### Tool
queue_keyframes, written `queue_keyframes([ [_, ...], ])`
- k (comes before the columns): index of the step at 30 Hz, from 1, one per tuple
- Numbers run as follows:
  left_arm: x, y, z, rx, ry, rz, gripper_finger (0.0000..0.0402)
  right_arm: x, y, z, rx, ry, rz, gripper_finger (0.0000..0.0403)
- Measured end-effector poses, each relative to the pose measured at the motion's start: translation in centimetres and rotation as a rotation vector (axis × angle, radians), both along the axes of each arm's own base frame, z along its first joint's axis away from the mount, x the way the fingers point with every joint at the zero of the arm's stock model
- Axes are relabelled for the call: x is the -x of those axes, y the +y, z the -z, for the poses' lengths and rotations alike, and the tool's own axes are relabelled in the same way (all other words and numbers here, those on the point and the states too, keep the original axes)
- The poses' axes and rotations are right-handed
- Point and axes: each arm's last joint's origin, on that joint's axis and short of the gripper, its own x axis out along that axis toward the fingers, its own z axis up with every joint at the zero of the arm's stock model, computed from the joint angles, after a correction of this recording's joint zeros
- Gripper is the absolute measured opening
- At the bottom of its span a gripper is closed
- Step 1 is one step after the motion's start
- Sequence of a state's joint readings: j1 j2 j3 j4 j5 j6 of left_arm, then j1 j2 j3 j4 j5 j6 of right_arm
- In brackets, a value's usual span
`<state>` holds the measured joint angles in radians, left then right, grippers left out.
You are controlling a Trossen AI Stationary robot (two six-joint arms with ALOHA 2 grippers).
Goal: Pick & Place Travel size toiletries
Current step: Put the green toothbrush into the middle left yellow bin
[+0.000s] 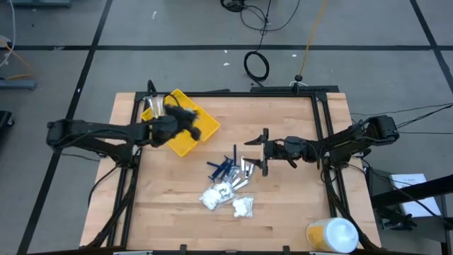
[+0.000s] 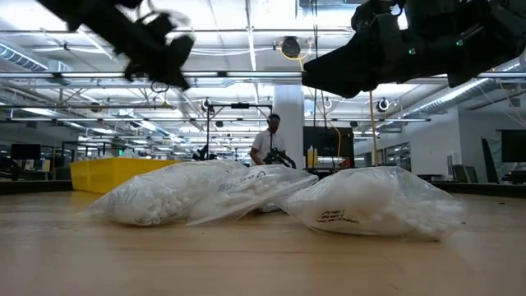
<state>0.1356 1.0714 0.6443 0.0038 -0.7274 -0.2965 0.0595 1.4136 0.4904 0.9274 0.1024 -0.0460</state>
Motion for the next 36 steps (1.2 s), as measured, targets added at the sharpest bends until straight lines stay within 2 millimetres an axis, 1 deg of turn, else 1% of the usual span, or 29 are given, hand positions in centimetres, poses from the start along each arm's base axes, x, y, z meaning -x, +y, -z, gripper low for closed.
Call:
queue_keyframes([
  [3, 3.1, 1.0, 1.8, 0.050, 0.019, -0.227, 0.0011, 0.0, 0.0, 0.0, 0.000, 0.000, 0.000, 0.0282],
  [6, 5.8, 1.7, 3.8, 0.134, 0.027, -0.349, 0.0008, 0.0, 0.0, 0.0, 0.001, -0.002, 0.003, 0.0276],
  [9, 7.3, 2.1, 5.1, 0.191, -0.024, -0.418, 0.0016, 0.0, -0.1, 0.0, 0.003, -0.003, 0.005, 0.0273],
  [12, 8.5, 2.5, 6.5, 0.227, -0.023, -0.467, 0.0012, 0.0, -0.2, 0.0, 0.002, -0.002, 0.011, 0.0273],
  [15, 9.1, 2.8, 7.6, 0.276, -0.020, -0.479, 0.0008, 0.0, -0.2, 0.0, 0.001, -0.002, 0.014, 0.0274],
  [17, 9.3, 2.9, 8.0, 0.300, -0.026, -0.494, 0.0015, 0.0, -0.2, 0.0, 0.000, -0.002, 0.012, 0.0274],
  [20, 9.5, 3.1, 8.2, 0.328, -0.030, -0.500, 0.0030, 0.0, -0.2, 0.0, 0.001, -0.002, 0.013, 0.0271],
  [27, 9.8, 3.4, 8.4, 0.361, -0.023, -0.516, 0.0047, 0.0, -0.2, 0.0, 0.001, -0.002, 0.012, 0.0274],
  [31, 9.8, 3.4, 8.4, 0.362, -0.015, -0.507, 0.0087, 0.0, -0.2, 0.0, 0.000, -0.002, 0.009, 0.0277],
  [36, 9.8, 3.4, 8.4, 0.360, -0.011, -0.504, 0.0173, 0.0, -0.2, 0.0, 0.000, -0.002, 0.009, 0.0273],
])
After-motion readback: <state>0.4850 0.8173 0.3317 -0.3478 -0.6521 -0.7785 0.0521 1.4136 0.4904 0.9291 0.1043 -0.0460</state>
